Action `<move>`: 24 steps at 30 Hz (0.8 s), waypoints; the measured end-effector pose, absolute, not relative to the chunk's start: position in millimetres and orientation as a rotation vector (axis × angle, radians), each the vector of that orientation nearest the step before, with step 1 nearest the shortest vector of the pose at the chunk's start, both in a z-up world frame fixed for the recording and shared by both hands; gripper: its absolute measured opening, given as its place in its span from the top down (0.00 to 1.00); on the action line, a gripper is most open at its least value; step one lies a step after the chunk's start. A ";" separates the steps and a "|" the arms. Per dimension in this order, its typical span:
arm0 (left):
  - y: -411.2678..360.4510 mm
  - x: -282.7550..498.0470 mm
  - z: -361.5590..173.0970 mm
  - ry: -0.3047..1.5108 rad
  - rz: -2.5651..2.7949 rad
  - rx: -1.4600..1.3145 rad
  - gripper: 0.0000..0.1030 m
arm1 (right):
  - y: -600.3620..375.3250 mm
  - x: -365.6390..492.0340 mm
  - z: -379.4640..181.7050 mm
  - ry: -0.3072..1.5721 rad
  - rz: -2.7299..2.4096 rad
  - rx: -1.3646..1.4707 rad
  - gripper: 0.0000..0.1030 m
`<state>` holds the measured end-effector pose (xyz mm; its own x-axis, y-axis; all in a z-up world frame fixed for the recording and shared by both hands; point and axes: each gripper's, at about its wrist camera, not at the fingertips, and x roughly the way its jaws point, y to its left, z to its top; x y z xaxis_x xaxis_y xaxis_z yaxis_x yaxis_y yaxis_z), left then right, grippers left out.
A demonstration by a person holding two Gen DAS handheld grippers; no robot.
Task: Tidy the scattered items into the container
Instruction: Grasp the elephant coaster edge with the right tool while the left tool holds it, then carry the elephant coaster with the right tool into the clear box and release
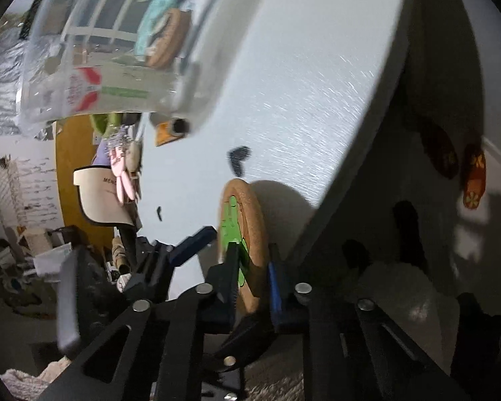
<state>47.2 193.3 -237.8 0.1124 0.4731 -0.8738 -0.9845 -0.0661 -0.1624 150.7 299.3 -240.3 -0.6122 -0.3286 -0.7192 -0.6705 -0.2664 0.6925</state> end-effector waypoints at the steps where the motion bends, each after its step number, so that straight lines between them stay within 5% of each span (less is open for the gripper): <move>1: 189.6 45.8 -235.1 0.683 1.377 -0.980 0.04 | 299.1 149.0 -235.0 1.712 1.974 -1.222 0.90; 15: 120.3 -13.3 -156.4 0.377 1.608 -1.000 0.04 | 304.1 125.3 -166.7 1.962 2.070 -0.934 0.91; 24: 76.7 -44.6 -110.5 0.297 1.768 -0.949 0.04 | 341.4 109.0 -53.9 1.859 2.353 -0.679 0.91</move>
<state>-44.6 76.7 -110.5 -0.1266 0.6827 -0.7196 -0.8805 -0.4114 -0.2354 109.0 341.4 -53.9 -0.9004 -0.2158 -0.3778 -0.3176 -0.2675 0.9097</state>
